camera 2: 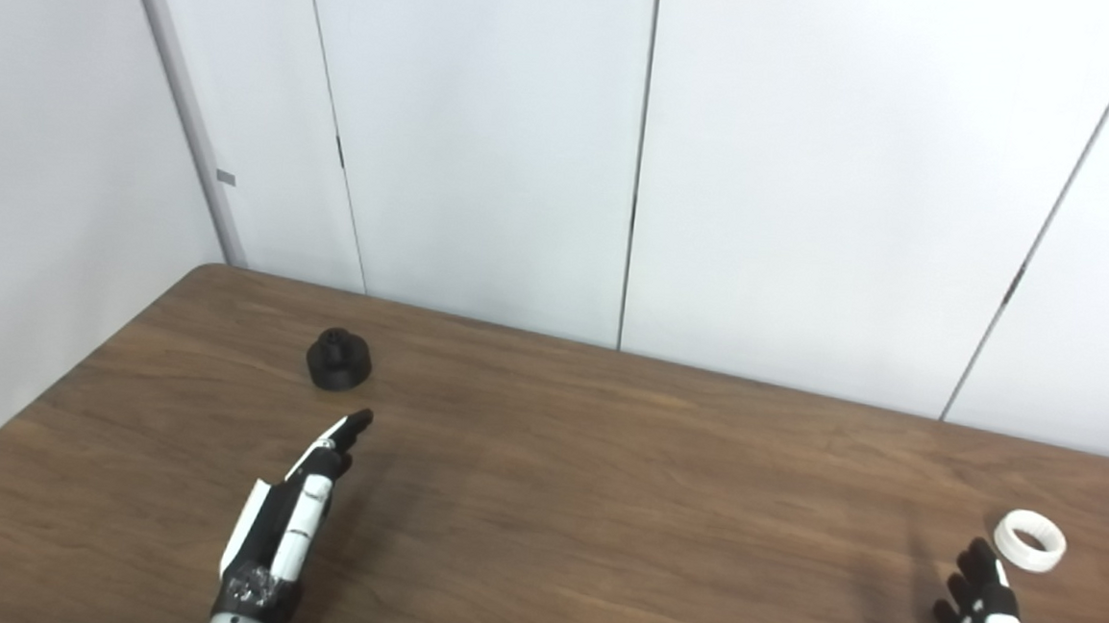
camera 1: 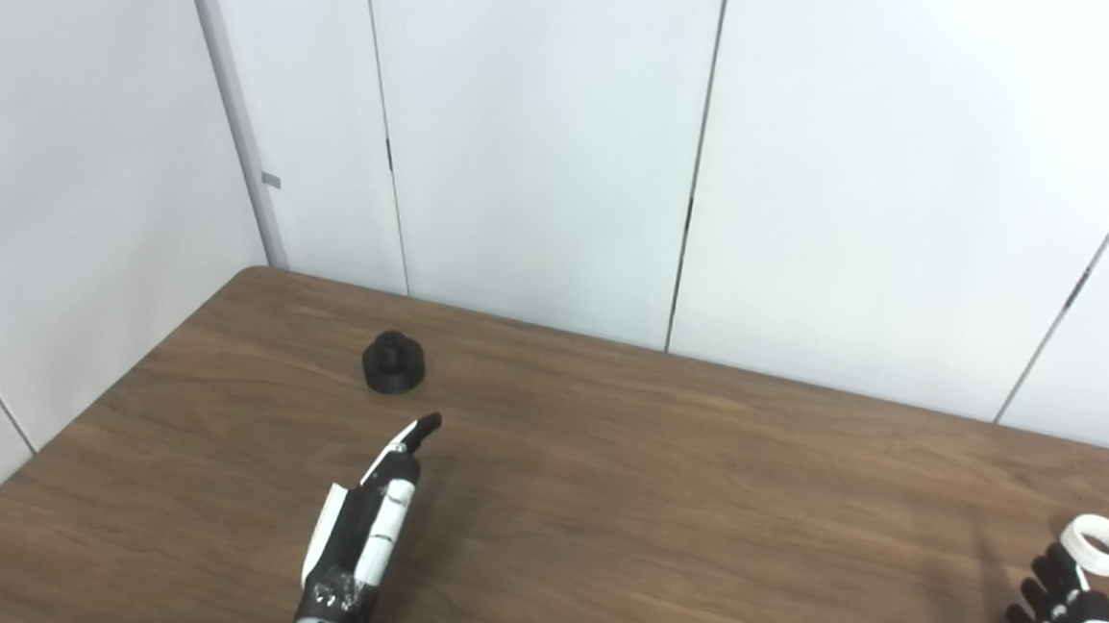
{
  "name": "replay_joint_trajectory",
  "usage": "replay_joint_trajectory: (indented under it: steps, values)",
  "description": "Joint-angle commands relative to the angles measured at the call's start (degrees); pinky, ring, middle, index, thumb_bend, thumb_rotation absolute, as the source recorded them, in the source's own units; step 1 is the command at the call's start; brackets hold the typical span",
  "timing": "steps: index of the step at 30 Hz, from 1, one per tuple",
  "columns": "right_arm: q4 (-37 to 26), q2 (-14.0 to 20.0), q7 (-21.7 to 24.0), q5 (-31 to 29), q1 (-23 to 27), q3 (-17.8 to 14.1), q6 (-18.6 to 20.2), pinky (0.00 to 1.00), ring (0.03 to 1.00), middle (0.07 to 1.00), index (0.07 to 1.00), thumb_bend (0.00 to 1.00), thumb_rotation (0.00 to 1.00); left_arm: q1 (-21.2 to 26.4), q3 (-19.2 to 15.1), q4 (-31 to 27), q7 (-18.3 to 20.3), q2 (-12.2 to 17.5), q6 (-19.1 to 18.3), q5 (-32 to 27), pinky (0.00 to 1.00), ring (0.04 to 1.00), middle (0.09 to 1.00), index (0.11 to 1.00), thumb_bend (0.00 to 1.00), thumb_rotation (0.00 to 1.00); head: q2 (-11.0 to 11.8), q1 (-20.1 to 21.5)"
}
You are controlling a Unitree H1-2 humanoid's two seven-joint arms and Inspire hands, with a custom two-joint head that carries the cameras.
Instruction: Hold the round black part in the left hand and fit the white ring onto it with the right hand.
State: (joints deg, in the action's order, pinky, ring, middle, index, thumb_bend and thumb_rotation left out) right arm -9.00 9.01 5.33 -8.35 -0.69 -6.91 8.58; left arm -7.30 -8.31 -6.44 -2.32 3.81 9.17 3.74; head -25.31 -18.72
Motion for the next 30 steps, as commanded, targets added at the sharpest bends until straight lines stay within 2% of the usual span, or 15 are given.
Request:
replay_joint_trajectory:
  steps: [1,3,6,9,11,14,18,23,30]
  values:
    - [-0.51,0.33,0.22,0.21,0.33,0.36,0.02,1.0,1.0,1.0,1.0,0.47,1.0,-1.07,0.88,1.81,-2.02,-0.88,0.31,3.43,1.0,0.981,0.947,0.907,0.61,0.71,-0.08,-0.08]
    - [-0.75,0.5,0.36,0.18,0.22,0.5,0.14,1.0,1.0,1.0,1.0,0.47,1.0,-1.3,0.54,-0.02,-3.57,-1.31,-0.94,5.95,0.96,0.949,0.927,0.898,0.65,0.62,-0.42,0.05]
    - [-1.07,0.66,0.46,0.13,0.08,0.66,0.18,1.0,1.0,1.0,1.0,0.46,1.0,-1.26,-0.23,-3.5,-4.55,-1.43,-4.05,7.67,0.96,0.949,0.925,0.904,0.69,0.5,-0.63,0.0]
    - [-1.57,0.56,0.25,0.26,-0.02,0.87,0.62,1.0,1.0,1.0,1.0,0.46,1.0,-0.53,-1.31,-7.56,-5.02,-0.62,-8.76,9.34,0.99,0.952,0.916,0.901,0.8,0.37,-0.66,0.0]
    - [-1.87,0.5,0.21,0.16,-0.12,0.93,0.99,1.0,1.0,1.0,1.0,0.46,1.0,0.4,-1.99,-9.36,-4.63,0.85,-11.61,10.45,1.0,0.969,0.922,0.903,0.88,0.33,-0.8,0.07]
    - [-2.17,0.56,0.32,0.19,-0.2,1.12,0.79,1.0,1.0,1.0,1.0,0.45,1.0,2.0,-2.35,-10.9,-3.57,4.11,-15.74,14.02,0.95,0.944,0.924,0.912,0.96,0.34,-1.01,0.06]
    - [-2.63,0.63,0.12,0.58,-0.25,1.35,1.04,1.0,1.0,1.0,1.0,0.45,1.0,4.68,-2.4,-11.53,-2.82,8.59,-21.01,17.76,1.0,0.998,0.974,0.933,1.0,0.35,-1.31,0.25]
    - [-3.11,0.52,-0.19,1.01,-0.37,1.33,0.99,1.0,1.0,1.0,1.0,0.44,1.0,8.0,-2.01,-7.41,-4.02,13.13,-23.48,23.58,1.0,1.0,0.995,0.938,1.0,0.4,-1.39,0.26]
    - [-4.46,0.26,-0.52,1.54,-0.79,1.39,2.53,1.0,1.0,1.0,1.0,0.43,1.0,11.58,-2.56,-1.21,-4.8,17.02,-25.15,26.22,1.0,1.0,0.997,0.916,1.0,0.41,-1.99,0.41]
